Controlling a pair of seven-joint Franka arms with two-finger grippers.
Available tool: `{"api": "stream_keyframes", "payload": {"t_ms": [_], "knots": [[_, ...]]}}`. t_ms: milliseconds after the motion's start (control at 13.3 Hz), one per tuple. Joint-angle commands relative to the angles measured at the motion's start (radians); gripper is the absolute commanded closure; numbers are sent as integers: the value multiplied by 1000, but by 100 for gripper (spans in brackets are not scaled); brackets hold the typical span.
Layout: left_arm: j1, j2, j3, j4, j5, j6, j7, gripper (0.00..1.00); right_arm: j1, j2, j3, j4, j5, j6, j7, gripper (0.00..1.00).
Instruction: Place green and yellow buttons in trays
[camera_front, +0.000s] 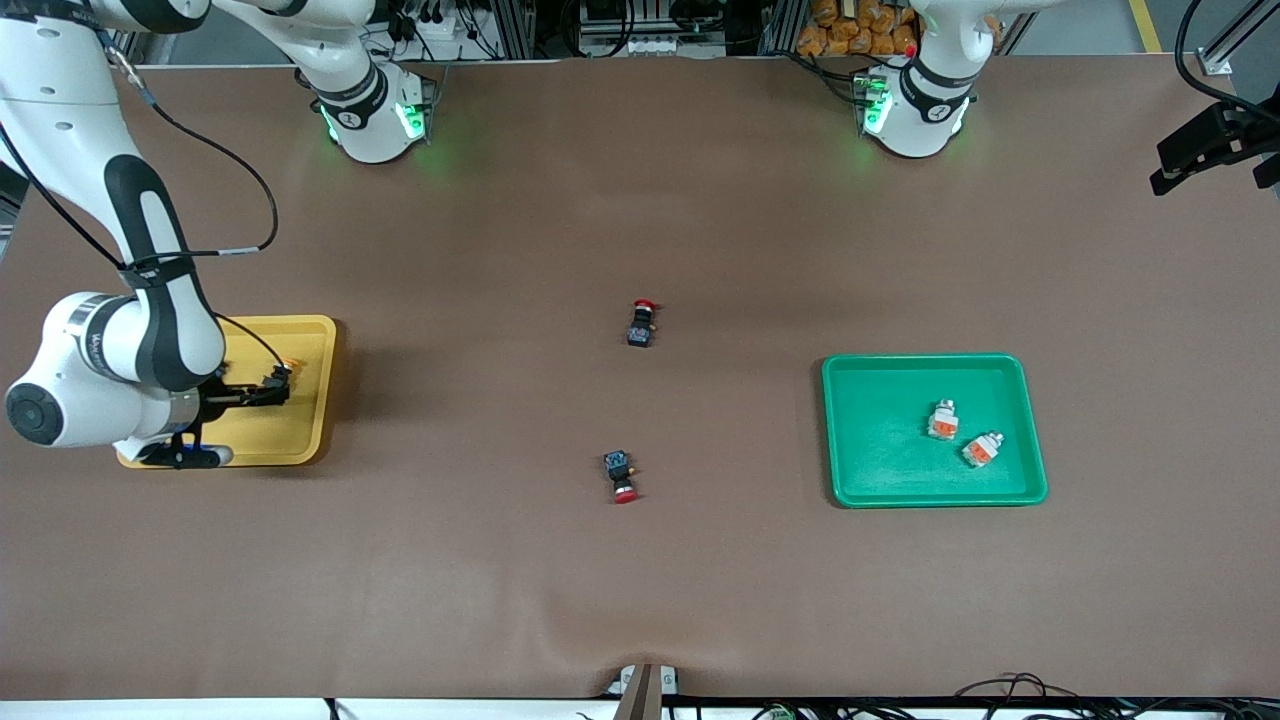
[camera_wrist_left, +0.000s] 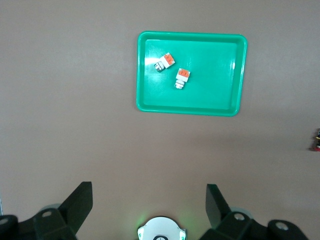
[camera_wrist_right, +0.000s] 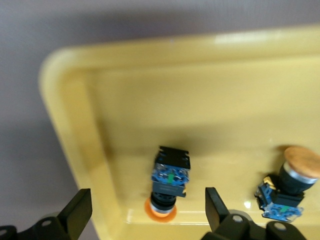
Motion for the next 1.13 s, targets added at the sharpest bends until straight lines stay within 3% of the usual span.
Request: {"api": "stream_keyframes", "payload": {"t_ms": [0, 151, 527, 677, 1054], "knots": [[2, -7, 1, 1, -27, -12, 5, 0, 6, -20, 3, 116, 32, -74, -7, 0], [4, -7, 1, 1, -27, -12, 7, 0, 40, -10, 1, 277, 29, -223, -4, 0], [6, -7, 3, -1, -27, -26, 13, 0, 116, -45, -5, 487, 13, -404, 33, 0], [6, -7, 6, -1, -27, -26, 17, 0, 156, -111, -2, 498, 2, -427, 167, 0], [7, -7, 7, -1, -27, -26, 19, 0, 181, -264, 1, 504, -9, -570, 136, 0]]}}
